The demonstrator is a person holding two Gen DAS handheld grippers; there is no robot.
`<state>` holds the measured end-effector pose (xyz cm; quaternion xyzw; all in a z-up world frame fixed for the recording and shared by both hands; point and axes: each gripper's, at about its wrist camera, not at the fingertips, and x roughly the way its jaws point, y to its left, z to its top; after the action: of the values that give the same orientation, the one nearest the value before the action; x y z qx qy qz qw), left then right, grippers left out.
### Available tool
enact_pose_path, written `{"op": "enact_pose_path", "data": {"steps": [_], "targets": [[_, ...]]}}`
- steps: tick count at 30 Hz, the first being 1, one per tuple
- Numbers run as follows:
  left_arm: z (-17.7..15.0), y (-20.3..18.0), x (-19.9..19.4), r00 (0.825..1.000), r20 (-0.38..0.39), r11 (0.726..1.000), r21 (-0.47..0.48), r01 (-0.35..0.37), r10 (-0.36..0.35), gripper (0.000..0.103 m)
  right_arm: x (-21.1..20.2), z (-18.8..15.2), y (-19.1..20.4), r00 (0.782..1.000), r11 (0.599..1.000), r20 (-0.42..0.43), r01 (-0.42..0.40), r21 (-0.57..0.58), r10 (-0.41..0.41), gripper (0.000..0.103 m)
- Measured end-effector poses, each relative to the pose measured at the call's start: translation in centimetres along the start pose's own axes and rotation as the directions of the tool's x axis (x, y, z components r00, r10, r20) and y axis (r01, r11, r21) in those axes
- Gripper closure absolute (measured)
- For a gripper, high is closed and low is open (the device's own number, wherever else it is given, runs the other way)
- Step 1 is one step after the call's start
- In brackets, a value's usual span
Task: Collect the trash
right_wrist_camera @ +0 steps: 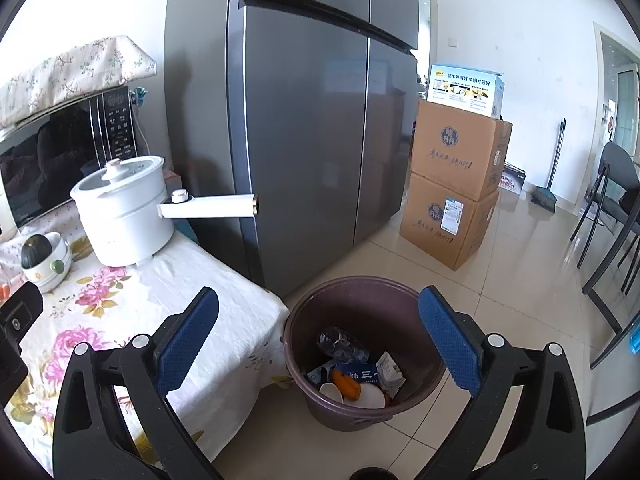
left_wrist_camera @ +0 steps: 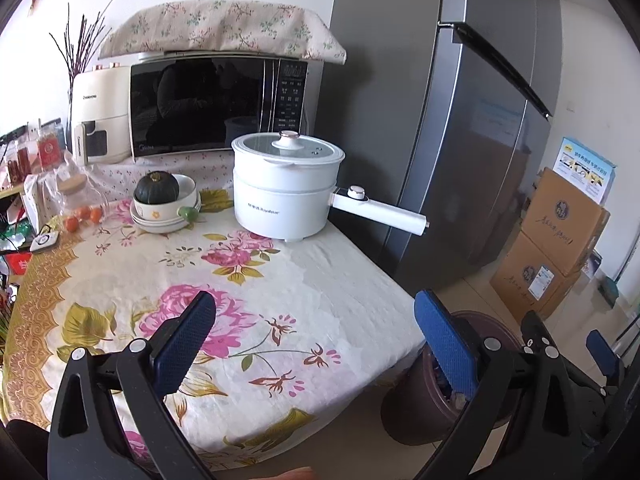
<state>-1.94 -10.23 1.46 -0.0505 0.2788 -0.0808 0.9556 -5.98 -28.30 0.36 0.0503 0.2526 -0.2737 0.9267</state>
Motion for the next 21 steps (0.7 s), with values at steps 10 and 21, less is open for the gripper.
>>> {"op": "enact_pose_path", "data": {"steps": [10,21], "targets": [[0.51,-0.46,-0.38,1.000,-0.008,1.000,-0.004,-0.009,0.009,0.006,-0.60,0.65,-0.20,1.000,1.000,0.006,-0.023,0.008,0.023,0.007],[0.76,-0.53,0.35,1.000,-0.025,1.000,-0.014,-0.017,0.016,0.006,-0.45,0.70,-0.33,1.000,1.000,0.006,-0.025,0.012,0.025,0.007]]}}
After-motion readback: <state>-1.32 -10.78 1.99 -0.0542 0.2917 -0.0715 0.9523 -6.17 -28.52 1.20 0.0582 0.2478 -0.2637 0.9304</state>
